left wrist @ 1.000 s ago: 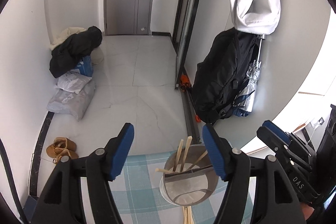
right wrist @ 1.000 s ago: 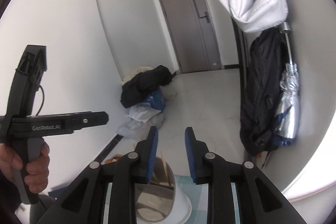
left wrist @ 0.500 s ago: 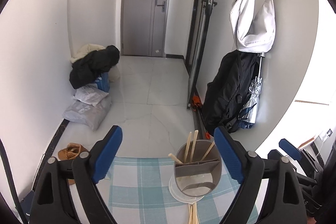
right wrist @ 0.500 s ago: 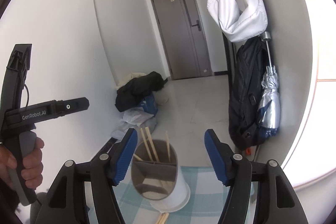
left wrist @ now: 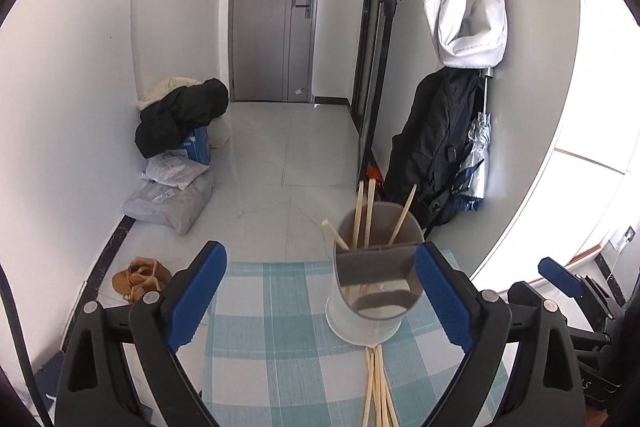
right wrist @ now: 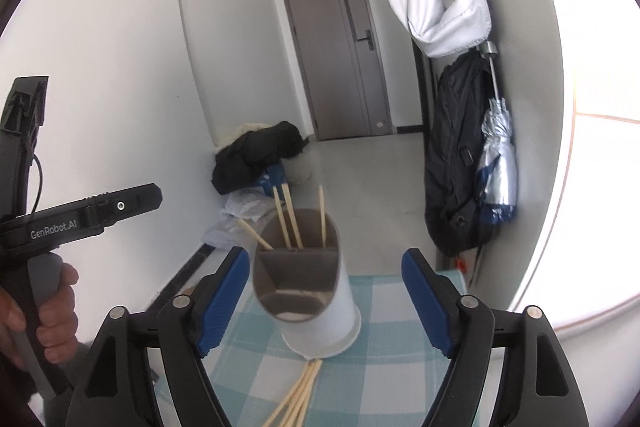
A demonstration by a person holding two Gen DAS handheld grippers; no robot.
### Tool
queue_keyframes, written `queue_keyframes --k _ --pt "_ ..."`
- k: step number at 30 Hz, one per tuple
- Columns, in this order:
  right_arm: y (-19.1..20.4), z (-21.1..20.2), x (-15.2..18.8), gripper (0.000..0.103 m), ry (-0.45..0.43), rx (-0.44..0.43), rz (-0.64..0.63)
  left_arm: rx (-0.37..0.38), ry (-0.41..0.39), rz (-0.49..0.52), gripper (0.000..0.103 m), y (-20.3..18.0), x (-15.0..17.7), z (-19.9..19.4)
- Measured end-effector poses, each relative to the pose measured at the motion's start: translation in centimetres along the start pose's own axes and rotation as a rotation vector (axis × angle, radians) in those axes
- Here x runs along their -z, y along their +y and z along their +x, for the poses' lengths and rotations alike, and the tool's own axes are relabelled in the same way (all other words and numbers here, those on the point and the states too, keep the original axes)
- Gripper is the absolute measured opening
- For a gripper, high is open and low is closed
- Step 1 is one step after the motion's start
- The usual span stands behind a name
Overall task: Organize utensils
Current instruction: 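Move both open grippers down toward the chopstick pile beside the holder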
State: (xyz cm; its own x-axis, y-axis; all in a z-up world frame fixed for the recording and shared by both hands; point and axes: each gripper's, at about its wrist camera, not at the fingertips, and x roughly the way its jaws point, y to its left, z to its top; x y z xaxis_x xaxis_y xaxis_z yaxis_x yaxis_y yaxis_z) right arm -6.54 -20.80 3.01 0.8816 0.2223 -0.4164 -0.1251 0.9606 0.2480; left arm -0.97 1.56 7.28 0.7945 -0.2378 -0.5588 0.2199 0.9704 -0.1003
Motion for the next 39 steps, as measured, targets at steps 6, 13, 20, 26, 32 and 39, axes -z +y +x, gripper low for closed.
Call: queue_keyframes --k 6,13,20,26,32,39 --pt "-0.1 0.3 2.9 0.08 0.051 0.018 0.004 -0.007 -0.033 -0.083 0.093 1.4 3.6 0.4" --pt "-0.2 1.9 6.2 0.08 0.149 0.044 0.009 0.019 0.088 -0.12 0.092 2.0 6.6 3.7" --pt "-0.4 3.8 8.4 0.08 0.262 0.03 0.021 0.02 0.18 -0.134 0.092 2.2 8.0 6.0" --pt "-0.3 6.1 10.4 0.08 0.389 0.04 -0.009 0.002 0.235 -0.153 0.092 2.9 8.7 7.1" --pt "0.2 9.2 12.0 0.077 0.506 0.051 -0.074 -0.017 0.263 -0.211 0.092 4.9 8.4 8.0" --pt "0.4 13.3 13.2 0.053 0.582 0.074 -0.075 -0.058 0.299 -0.286 0.092 7.0 8.6 8.9"
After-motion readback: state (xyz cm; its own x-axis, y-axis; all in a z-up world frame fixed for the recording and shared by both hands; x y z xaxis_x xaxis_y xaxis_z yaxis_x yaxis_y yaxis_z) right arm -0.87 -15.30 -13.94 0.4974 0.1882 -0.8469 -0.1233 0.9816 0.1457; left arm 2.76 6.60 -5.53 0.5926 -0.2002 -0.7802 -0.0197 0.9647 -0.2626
